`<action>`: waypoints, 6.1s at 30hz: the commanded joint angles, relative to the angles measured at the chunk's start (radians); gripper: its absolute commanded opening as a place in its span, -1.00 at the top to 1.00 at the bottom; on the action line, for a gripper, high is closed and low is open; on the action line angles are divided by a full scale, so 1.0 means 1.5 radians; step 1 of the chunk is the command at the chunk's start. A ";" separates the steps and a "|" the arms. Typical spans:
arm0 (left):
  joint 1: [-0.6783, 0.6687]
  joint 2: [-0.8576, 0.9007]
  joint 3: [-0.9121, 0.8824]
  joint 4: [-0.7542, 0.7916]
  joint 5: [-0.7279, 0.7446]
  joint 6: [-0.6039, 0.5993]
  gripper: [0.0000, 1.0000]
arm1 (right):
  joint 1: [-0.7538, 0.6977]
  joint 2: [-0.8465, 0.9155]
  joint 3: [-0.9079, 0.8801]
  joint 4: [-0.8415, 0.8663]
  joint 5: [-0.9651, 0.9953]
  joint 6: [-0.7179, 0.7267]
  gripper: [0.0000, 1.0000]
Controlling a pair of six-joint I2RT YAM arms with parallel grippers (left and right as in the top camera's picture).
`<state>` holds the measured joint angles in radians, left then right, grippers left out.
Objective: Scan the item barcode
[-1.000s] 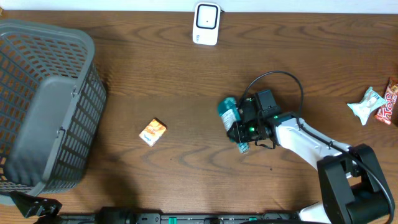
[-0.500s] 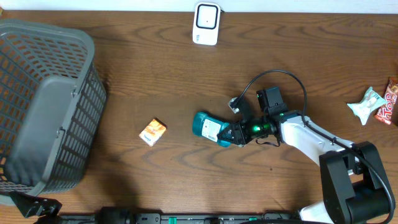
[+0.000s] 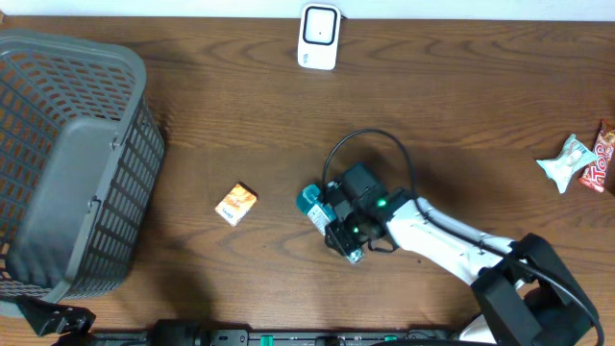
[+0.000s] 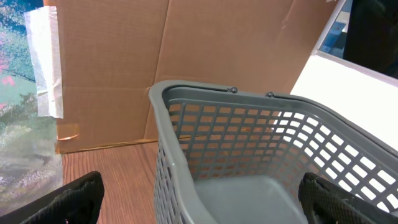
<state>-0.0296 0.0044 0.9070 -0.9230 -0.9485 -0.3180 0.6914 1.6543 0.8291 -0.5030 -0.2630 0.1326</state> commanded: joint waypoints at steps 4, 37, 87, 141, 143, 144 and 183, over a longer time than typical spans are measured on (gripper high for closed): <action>-0.001 -0.001 -0.003 0.003 -0.009 -0.007 -0.99 | 0.027 0.019 -0.016 -0.047 0.123 0.049 0.14; -0.001 -0.001 -0.003 0.004 -0.009 -0.006 -1.00 | -0.129 0.079 0.101 0.117 -0.629 -0.068 0.98; -0.001 -0.001 -0.003 0.003 -0.009 -0.006 -0.99 | -0.172 0.208 0.545 -0.077 0.166 -0.149 0.99; -0.001 -0.001 -0.003 0.003 -0.009 -0.006 -0.99 | -0.528 0.512 0.952 -0.304 0.645 -0.099 0.97; -0.001 -0.001 -0.003 0.002 -0.009 -0.006 -0.99 | -0.558 0.512 0.918 -0.283 0.645 -0.098 0.97; -0.001 -0.001 -0.004 0.002 -0.009 -0.006 -0.99 | -0.577 0.512 0.895 -0.268 0.645 -0.096 0.97; -0.001 -0.001 -0.006 -0.009 -0.009 -0.006 -0.99 | -0.198 0.327 0.874 -0.434 -0.125 -0.071 -0.99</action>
<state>-0.0296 0.0044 0.9070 -0.9386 -0.9485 -0.3180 0.2996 2.1208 2.1925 -1.1343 -0.3286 0.1547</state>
